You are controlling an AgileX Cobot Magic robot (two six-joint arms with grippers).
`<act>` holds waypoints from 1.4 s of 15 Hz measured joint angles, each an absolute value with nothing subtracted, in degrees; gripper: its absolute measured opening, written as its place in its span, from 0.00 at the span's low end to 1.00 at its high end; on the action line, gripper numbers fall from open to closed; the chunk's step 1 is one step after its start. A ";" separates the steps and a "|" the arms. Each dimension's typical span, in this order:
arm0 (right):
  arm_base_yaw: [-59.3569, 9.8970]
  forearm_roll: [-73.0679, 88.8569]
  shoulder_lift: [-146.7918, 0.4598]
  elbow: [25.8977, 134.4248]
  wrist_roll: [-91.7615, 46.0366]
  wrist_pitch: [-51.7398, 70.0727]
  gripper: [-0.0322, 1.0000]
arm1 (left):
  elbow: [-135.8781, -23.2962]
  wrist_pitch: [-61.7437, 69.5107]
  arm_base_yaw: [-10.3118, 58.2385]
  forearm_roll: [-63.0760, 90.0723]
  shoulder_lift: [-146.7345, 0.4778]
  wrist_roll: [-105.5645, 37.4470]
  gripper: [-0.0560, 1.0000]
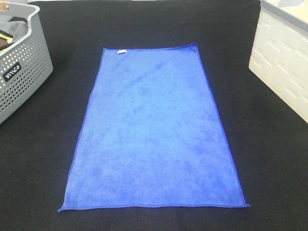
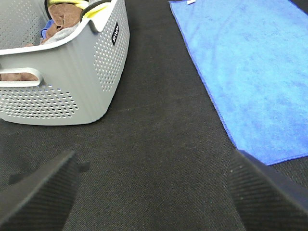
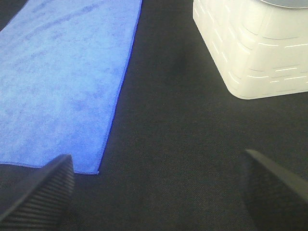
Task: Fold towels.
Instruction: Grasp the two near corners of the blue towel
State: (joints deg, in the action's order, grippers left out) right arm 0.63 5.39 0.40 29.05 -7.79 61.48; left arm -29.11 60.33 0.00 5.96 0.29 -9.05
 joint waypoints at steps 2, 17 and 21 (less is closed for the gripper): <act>0.63 5.39 0.40 29.05 -7.79 61.48 0.87 | -29.11 60.33 0.00 5.96 0.29 -9.05 0.81; 0.63 5.39 0.40 29.05 -7.79 61.48 0.87 | -29.11 60.33 0.00 5.96 0.29 -9.05 0.81; 0.63 5.39 0.40 29.05 -7.79 61.48 0.87 | -29.11 60.33 0.00 5.96 0.29 -9.05 0.81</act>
